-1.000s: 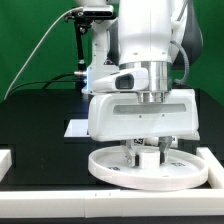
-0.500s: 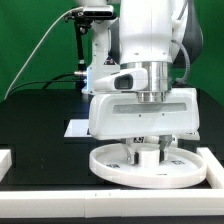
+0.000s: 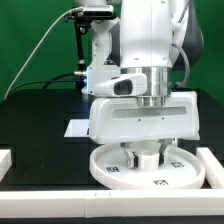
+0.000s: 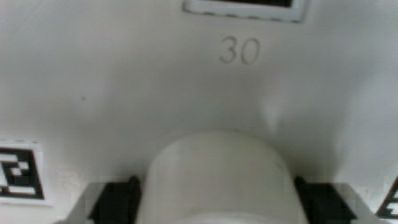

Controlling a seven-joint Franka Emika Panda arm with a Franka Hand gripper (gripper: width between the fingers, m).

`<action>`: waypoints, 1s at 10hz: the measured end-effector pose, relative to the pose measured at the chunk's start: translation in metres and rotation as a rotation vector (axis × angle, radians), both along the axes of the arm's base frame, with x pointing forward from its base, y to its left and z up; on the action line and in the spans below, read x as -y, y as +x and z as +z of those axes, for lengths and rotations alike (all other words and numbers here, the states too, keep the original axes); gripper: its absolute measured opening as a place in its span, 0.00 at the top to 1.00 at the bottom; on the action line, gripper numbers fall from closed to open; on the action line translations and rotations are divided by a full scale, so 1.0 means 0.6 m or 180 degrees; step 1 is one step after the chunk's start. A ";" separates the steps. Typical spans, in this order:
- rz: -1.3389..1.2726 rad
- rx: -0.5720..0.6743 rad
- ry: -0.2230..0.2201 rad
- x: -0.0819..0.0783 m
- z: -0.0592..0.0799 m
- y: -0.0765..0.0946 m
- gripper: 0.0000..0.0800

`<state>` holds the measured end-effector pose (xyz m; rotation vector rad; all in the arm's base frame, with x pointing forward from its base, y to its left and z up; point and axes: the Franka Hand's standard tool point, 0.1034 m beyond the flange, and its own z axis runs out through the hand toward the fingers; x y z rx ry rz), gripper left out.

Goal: Assemble round table

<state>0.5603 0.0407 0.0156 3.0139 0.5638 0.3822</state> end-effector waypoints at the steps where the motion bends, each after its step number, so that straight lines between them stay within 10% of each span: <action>1: 0.0001 0.0011 -0.0002 0.001 0.000 0.004 0.49; 3: 0.0006 0.0010 -0.0003 0.001 0.000 0.004 0.49; 4: 0.0007 0.0009 -0.0003 0.001 0.000 0.004 0.26; 6: 0.0001 -0.0005 -0.0003 0.001 0.004 0.004 0.20; 10: -0.0208 -0.0233 0.0062 0.001 0.102 -0.022 0.19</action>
Offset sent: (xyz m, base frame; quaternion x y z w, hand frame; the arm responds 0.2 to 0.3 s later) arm 0.0000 0.0000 0.0000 0.0000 0.0000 0.0000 1.0000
